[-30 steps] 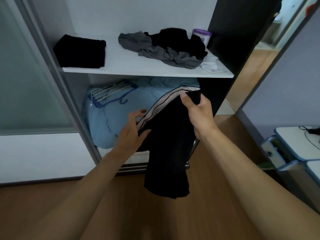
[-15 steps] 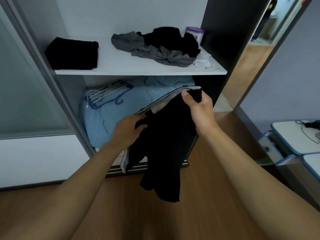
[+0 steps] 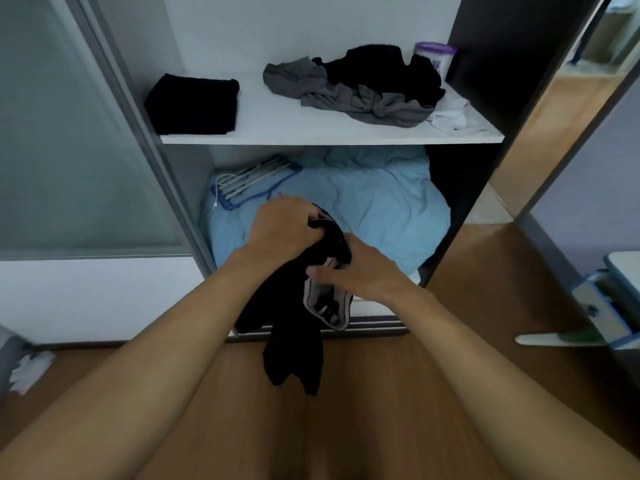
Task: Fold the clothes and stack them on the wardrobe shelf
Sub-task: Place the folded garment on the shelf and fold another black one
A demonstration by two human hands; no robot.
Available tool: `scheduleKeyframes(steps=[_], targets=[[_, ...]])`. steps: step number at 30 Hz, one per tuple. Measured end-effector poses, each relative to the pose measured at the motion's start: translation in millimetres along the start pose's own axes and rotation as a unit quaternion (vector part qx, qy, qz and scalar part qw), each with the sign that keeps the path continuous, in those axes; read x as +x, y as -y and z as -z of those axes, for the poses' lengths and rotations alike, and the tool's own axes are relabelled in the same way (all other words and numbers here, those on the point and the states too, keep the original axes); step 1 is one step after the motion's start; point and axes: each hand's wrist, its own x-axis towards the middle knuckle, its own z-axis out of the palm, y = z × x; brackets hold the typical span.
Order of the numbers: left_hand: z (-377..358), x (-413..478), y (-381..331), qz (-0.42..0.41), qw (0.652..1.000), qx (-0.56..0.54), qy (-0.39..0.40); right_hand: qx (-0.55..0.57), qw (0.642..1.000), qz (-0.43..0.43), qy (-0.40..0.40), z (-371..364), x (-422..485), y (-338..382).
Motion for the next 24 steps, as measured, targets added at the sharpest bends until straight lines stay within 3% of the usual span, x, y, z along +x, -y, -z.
scheduleKeyframes(steps=[4, 10, 14, 20, 24], targets=[[9.4, -5.5, 12.9, 0.018, 0.998, 0.058, 0.011, -0.1, 0.992, -0.013, -0.08, -12.5, 14.0, 5.7], [13.9, -21.0, 37.2, 0.019, 0.995, 0.092, -0.029, 0.029, 0.99, 0.025, -0.132, 2.2, 23.0, 8.7], [16.2, -23.1, 51.8, 0.041, 0.993, 0.114, 0.001, 0.102, 0.986, 0.026, -0.133, -4.5, 20.5, 23.0], [17.0, -30.3, 50.2, 0.078, 0.995, 0.066, 0.006, -0.098, 0.992, 0.045, -0.073, -43.3, 11.2, 35.1], [16.8, -33.6, 48.7, 0.091, 0.995, 0.037, -0.002, -0.137, 0.981, 0.005, -0.137, -50.5, 16.8, 26.6]])
